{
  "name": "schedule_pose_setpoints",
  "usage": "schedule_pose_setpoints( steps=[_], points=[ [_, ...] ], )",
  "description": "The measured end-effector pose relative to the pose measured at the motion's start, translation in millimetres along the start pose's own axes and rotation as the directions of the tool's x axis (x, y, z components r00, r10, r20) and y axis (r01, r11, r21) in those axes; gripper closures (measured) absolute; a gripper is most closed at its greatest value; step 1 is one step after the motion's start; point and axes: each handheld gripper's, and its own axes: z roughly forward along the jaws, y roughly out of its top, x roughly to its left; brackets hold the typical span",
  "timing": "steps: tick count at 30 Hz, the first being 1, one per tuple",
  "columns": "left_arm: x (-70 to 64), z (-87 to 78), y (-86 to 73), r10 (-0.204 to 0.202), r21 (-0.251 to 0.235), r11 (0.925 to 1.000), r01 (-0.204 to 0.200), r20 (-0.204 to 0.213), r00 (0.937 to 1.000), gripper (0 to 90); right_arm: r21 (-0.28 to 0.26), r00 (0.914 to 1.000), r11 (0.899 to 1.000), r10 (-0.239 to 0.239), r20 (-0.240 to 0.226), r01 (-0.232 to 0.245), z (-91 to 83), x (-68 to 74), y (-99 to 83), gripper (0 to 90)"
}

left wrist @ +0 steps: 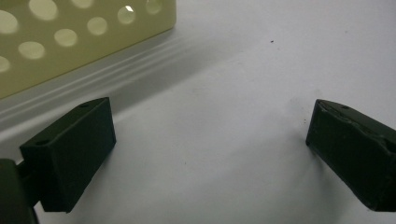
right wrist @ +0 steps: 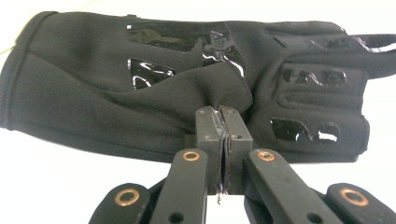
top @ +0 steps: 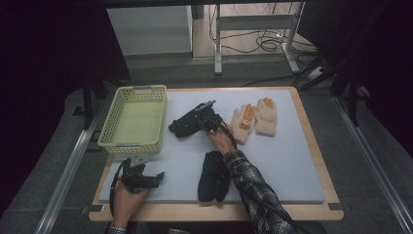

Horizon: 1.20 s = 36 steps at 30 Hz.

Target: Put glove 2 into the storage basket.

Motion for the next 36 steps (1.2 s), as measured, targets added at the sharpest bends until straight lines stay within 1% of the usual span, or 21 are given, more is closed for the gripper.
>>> schedule_pose_setpoints(
  steps=[2, 3, 4, 5, 6, 7, 8, 9, 11, 16, 18, 21, 22, 23, 26, 27, 30, 33, 34, 35, 36],
  points=[
    [0.0, 0.0, 0.0, 0.0, 0.0, 1.0, 0.0, 0.0, 1.0, 1.9, -0.009, 0.9999, 1.0, -0.006, -0.013, 0.006, -5.9, 0.4, -0.4, 87.5],
    [-0.1, 0.1, 0.0, -0.001, -0.001, 1.0, 0.001, 0.0, 1.0, 1.9, -0.021, 0.9996, 1.0, -0.004, -0.03, 0.003, -14.1, -0.2, -0.8, 87.5],
    [-0.1, 0.1, 0.0, -0.001, -0.001, 1.0, 0.001, 0.0, 1.0, 1.9, -0.021, 0.9996, 1.0, -0.004, -0.03, 0.003, -14.1, -0.2, -0.8, 87.5],
    [0.0, -0.1, 0.0, 0.001, 0.001, 1.0, -0.001, -0.001, 1.0, 1.9, -0.031, 0.9991, 0.999, -0.012, -0.04, 0.01, -22.7, -0.2, -1.1, 87.6],
    [0.0, -0.1, 0.0, 0.001, 0.001, 1.0, -0.001, -0.001, 1.0, 2.0, -0.031, 0.9991, 0.999, -0.012, -0.04, 0.01, -22.7, -0.2, -1.1, 87.6],
    [0.0, 0.0, 0.0, 0.001, 0.0, 1.0, -0.001, -0.001, 1.0, 1.9, -0.047, 0.9983, 0.999, -0.007, -0.058, 0.004, -32.0, -0.5, -1.2, 87.6],
    [0.0, 0.1, 0.0, 0.0, 0.0, 1.0, 0.0, 0.0, 1.0, 1.9, -0.047, 0.9983, 0.999, -0.007, -0.058, 0.004, -32.0, -0.5, -1.2, 87.6],
    [-0.1, 0.0, 0.0, 0.0, 0.0, 1.0, 0.0, -0.001, 1.0, 1.9, -0.06, 0.9977, 0.998, -0.01, -0.067, 0.006, -41.5, -0.6, -0.9, 87.6],
    [-0.2, 0.0, 0.0, 0.0, 0.0, 1.0, 0.0, -0.001, 1.0, 1.9, -0.068, 0.9974, 0.998, -0.009, -0.071, 0.004, -45.8, -0.2, -0.7, 87.6],
    [-0.1, 0.0, -0.1, 0.0, 0.0, 1.0, 0.0, -0.002, 1.0, 1.9, -0.103, 0.9951, 0.994, -0.038, -0.092, 0.028, -71.5, 1.3, -1.2, 87.5],
    [-0.3, 0.1, -0.1, -0.002, -0.003, 1.0, 0.002, -0.001, 1.0, 1.9, -0.107, 0.9946, 0.994, -0.037, -0.097, 0.027, -75.8, 2.3, -1.6, 87.6],
    [-0.2, 0.0, -0.1, -0.001, -0.001, 1.0, 0.001, -0.001, 1.0, 2.0, -0.128, 0.9927, 0.991, -0.062, -0.104, 0.049, -92.3, 5.4, -3.8, 87.5],
    [-0.2, 0.0, -0.1, -0.001, -0.001, 1.0, 0.001, -0.001, 1.0, 1.9, -0.128, 0.9927, 0.991, -0.062, -0.104, 0.049, -92.3, 5.4, -3.8, 87.5],
    [-0.2, 0.1, -0.1, -0.001, -0.002, 1.0, 0.001, -0.001, 1.0, 2.0, -0.138, 0.9919, 0.989, -0.072, -0.104, 0.057, -100.6, 6.9, -5.0, 87.5],
    [-0.3, 0.0, -0.1, -0.001, -0.001, 1.0, 0.001, -0.001, 1.0, 2.0, -0.151, 0.9904, 0.986, -0.081, -0.111, 0.064, -108.7, 8.1, -6.4, 87.5],
    [-0.3, 0.1, -0.2, -0.002, -0.002, 1.0, 0.002, -0.001, 1.0, 2.0, -0.161, 0.9895, 0.985, -0.087, -0.115, 0.068, -117.5, 9.5, -7.7, 87.6],
    [-0.3, 0.0, -0.1, -0.002, -0.001, 1.0, 0.002, -0.001, 1.0, 1.9, -0.173, 0.9881, 0.982, -0.097, -0.119, 0.075, -125.7, 10.8, -9.2, 87.5],
    [-0.3, 0.0, -0.1, -0.001, -0.001, 1.0, 0.001, -0.001, 1.0, 1.9, -0.19, 0.9858, 0.979, -0.105, -0.131, 0.079, -138.2, 12.5, -12.3, 87.5],
    [-0.3, -0.1, -0.1, -0.001, -0.001, 1.0, 0.001, -0.002, 1.0, 1.9, -0.199, 0.9842, 0.976, -0.115, -0.135, 0.086, -146.7, 13.3, -15.6, 87.5],
    [-0.3, -0.1, -0.1, -0.001, -0.001, 1.0, 0.001, -0.002, 1.0, 2.0, -0.199, 0.9842, 0.976, -0.115, -0.135, 0.086, -146.7, 13.3, -15.6, 87.5],
    [-0.3, 0.0, -0.1, -0.001, -0.001, 1.0, 0.001, -0.002, 1.0, 1.9, -0.21, 0.9815, 0.973, -0.125, -0.146, 0.093, -155.2, 13.4, -19.8, 87.5]
  ],
)
